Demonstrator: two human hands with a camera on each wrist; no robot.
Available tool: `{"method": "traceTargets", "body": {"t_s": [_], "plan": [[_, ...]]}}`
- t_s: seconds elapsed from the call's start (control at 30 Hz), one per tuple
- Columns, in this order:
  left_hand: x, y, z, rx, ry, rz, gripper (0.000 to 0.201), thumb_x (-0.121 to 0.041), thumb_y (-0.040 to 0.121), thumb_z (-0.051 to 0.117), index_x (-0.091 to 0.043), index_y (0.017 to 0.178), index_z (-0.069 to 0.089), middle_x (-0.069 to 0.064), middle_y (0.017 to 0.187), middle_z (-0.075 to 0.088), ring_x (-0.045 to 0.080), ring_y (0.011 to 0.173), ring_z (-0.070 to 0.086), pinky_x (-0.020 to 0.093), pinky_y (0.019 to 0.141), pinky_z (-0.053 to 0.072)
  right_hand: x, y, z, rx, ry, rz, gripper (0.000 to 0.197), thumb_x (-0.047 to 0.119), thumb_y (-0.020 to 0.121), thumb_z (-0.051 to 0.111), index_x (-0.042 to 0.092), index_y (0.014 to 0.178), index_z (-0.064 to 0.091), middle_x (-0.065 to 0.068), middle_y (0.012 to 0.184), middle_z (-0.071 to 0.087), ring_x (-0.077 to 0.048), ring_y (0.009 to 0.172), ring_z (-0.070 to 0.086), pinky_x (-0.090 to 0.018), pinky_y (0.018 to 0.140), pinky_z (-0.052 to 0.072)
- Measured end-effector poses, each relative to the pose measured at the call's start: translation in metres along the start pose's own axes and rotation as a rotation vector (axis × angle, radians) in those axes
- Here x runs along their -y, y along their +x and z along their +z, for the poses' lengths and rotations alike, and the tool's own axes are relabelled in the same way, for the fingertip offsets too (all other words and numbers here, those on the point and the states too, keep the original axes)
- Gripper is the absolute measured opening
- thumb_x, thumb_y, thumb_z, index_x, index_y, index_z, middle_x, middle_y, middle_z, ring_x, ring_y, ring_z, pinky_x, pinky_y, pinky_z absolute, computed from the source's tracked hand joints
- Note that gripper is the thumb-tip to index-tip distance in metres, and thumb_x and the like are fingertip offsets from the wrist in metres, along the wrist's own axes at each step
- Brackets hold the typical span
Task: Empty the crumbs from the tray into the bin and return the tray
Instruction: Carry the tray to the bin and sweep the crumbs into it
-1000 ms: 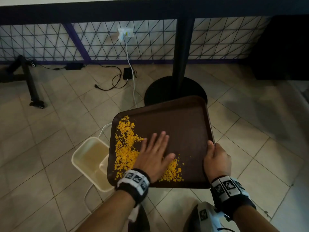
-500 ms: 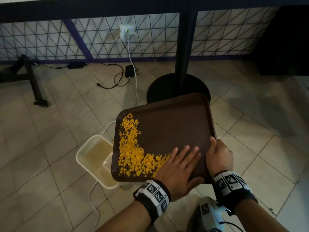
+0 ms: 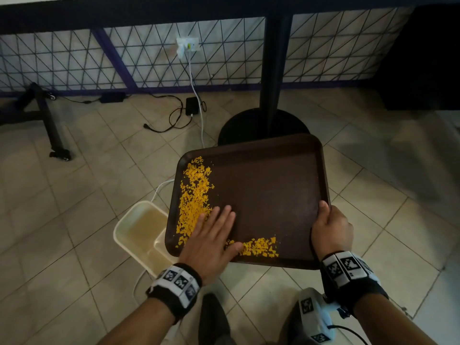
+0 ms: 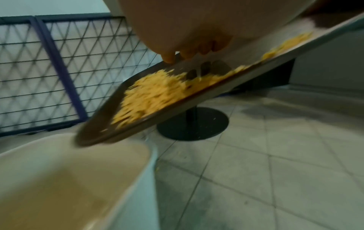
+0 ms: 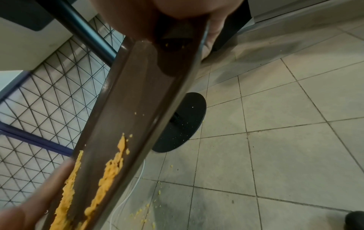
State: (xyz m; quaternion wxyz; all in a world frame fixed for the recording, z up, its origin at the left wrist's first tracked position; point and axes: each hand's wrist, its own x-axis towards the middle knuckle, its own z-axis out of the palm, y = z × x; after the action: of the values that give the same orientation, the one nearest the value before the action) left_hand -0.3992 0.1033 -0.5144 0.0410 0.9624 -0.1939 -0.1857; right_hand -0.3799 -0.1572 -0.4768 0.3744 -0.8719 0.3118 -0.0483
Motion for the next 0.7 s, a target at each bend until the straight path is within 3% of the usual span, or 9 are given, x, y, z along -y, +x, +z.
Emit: {"method": "traceTargets", "body": {"t_s": [0.17, 0.27, 0.37, 0.43, 0.57, 0.7], "plan": [[-0.073, 0.008, -0.001, -0.026, 0.003, 0.307, 0.074, -0.069, 0.096, 0.008, -0.026, 0.155, -0.008, -0.006, 0.162, -0.017, 0.015, 0.148, -0.021, 0.043, 0.12, -0.013, 0.008, -0.005, 0.007, 0.001, 0.001, -0.005, 0.044, 0.033, 0.099, 0.034, -0.001, 0.099, 0.061, -0.023, 0.092, 0.066, -0.032, 0.075, 0.054, -0.028, 0.065, 0.031], [-0.081, 0.006, 0.012, -0.01, 0.06, 0.388, 0.072, -0.068, 0.097, 0.01, -0.027, 0.155, -0.005, -0.007, 0.162, -0.013, 0.018, 0.149, -0.017, 0.044, 0.117, -0.014, 0.009, -0.006, 0.006, 0.002, 0.0, 0.004, 0.044, 0.034, 0.099, 0.033, -0.001, 0.099, 0.061, -0.022, 0.09, 0.065, -0.026, 0.071, 0.046, -0.028, 0.064, 0.03], [-0.048, -0.005, 0.021, 0.007, 0.032, 0.331, 0.064, -0.068, 0.098, 0.005, -0.037, 0.152, -0.013, -0.013, 0.161, -0.019, 0.014, 0.147, -0.026, 0.041, 0.117, -0.02, 0.006, -0.003, 0.003, 0.006, 0.004, 0.014, 0.045, 0.035, 0.099, 0.032, 0.0, 0.099, 0.061, -0.015, 0.082, 0.059, -0.025, 0.071, 0.046, -0.029, 0.065, 0.032], [-0.017, -0.015, 0.029, 0.019, 0.021, 0.277, 0.064, -0.066, 0.1, 0.007, -0.037, 0.153, -0.012, -0.014, 0.161, -0.018, 0.013, 0.147, -0.026, 0.04, 0.117, -0.019, 0.003, 0.0, 0.001, 0.001, -0.001, 0.029, 0.044, 0.035, 0.099, 0.032, 0.0, 0.097, 0.06, -0.011, 0.078, 0.055, -0.025, 0.071, 0.045, -0.029, 0.065, 0.031], [0.038, -0.033, 0.042, 0.04, 0.087, 0.153, 0.064, -0.06, 0.103, 0.02, -0.028, 0.157, 0.007, -0.004, 0.164, 0.007, 0.023, 0.152, -0.002, 0.045, 0.116, -0.004, 0.005, 0.0, 0.001, -0.014, -0.003, 0.033, 0.044, 0.033, 0.1, 0.032, -0.001, 0.095, 0.06, -0.012, 0.078, 0.054, -0.025, 0.069, 0.043, -0.028, 0.064, 0.029], [0.058, -0.039, 0.036, 0.03, 0.085, 0.092, 0.063, -0.059, 0.103, 0.022, -0.026, 0.156, 0.013, -0.002, 0.164, 0.015, 0.014, 0.15, -0.011, 0.044, 0.117, -0.001, 0.009, -0.003, 0.004, -0.011, -0.014, 0.008, 0.044, 0.034, 0.1, 0.032, 0.0, 0.097, 0.059, -0.009, 0.076, 0.053, -0.024, 0.068, 0.044, -0.027, 0.063, 0.029]]}}
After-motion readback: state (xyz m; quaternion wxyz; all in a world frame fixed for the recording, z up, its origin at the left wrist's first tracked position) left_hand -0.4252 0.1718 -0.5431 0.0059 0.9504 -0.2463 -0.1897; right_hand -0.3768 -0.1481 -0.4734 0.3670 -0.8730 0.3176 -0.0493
